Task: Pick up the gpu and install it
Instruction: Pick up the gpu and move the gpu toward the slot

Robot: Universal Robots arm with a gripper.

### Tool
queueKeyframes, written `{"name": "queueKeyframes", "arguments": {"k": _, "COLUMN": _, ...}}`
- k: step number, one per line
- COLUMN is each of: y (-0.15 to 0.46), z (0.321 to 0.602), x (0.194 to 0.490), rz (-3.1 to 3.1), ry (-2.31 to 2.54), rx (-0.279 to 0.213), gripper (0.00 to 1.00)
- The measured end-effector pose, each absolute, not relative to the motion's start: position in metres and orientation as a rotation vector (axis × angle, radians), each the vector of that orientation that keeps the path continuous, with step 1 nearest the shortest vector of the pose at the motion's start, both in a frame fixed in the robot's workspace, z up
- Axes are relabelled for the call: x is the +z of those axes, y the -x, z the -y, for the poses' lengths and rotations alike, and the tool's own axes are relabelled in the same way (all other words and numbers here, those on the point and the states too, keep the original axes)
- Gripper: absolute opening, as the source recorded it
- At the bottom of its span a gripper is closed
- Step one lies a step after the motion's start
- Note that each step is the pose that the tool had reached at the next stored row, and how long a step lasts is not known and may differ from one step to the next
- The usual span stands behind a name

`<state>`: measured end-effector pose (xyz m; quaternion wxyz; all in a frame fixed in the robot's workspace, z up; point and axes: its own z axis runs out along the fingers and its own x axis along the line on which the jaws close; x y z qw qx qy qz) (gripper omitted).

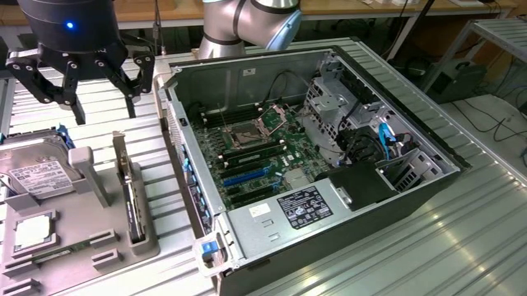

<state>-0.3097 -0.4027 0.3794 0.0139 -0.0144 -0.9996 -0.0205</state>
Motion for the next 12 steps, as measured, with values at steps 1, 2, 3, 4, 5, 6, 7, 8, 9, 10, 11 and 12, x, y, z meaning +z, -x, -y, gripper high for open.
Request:
{"name": "queueKeyframes", "arguments": {"k": 1, "y": 0.3097, "z": 0.4027, "x": 0.3795, "rz": 3.113, "ry": 0.045, "rx": -0.064, "gripper": 0.66}}
{"name": "queueKeyframes", "arguments": {"k": 2, "y": 0.3097, "z": 0.4027, "x": 0.3794, "rz": 3.113, "ry": 0.045, "rx": -0.064, "gripper": 0.66}}
{"name": "queueKeyframes", "arguments": {"k": 3, "y": 0.3097, "z": 0.4027, "x": 0.3794, "rz": 3.113, "ry": 0.045, "rx": -0.064, "gripper": 0.66}}
{"name": "queueKeyframes", "arguments": {"k": 4, "y": 0.3097, "z": 0.4027, "x": 0.3794, "rz": 3.113, "ry": 0.045, "rx": -0.064, "gripper": 0.66}}
{"name": "queueKeyframes", "arguments": {"k": 5, "y": 0.3097, "z": 0.4027, "x": 0.3794, "rz": 3.113, "ry": 0.045, "rx": -0.064, "gripper": 0.66}}
{"name": "queueKeyframes", "arguments": {"k": 6, "y": 0.3097, "z": 0.4027, "x": 0.3794, "rz": 3.113, "ry": 0.045, "rx": -0.064, "gripper": 0.66}}
{"name": "queueKeyframes", "arguments": {"k": 7, "y": 0.3097, "z": 0.4028, "x": 0.3794, "rz": 3.113, "ry": 0.044, "rx": -0.064, "gripper": 0.66}}
{"name": "queueKeyframes", "arguments": {"k": 8, "y": 0.3098, "z": 0.4034, "x": 0.3792, "rz": 3.113, "ry": 0.041, "rx": -0.064, "gripper": 0.66}}
{"name": "queueKeyframes", "arguments": {"k": 9, "y": 0.3098, "z": 0.4042, "x": 0.3791, "rz": 3.113, "ry": 0.037, "rx": -0.064, "gripper": 0.66}}
{"name": "queueKeyframes", "arguments": {"k": 10, "y": 0.3097, "z": 0.405, "x": 0.3788, "rz": 3.113, "ry": 0.033, "rx": -0.063, "gripper": 0.66}}
{"name": "queueKeyframes", "arguments": {"k": 11, "y": 0.3097, "z": 0.4057, "x": 0.3785, "rz": 3.114, "ry": 0.028, "rx": -0.063, "gripper": 0.66}}
{"name": "queueKeyframes", "arguments": {"k": 12, "y": 0.3099, "z": 0.4065, "x": 0.3781, "rz": 3.116, "ry": 0.022, "rx": -0.063, "gripper": 0.66}}
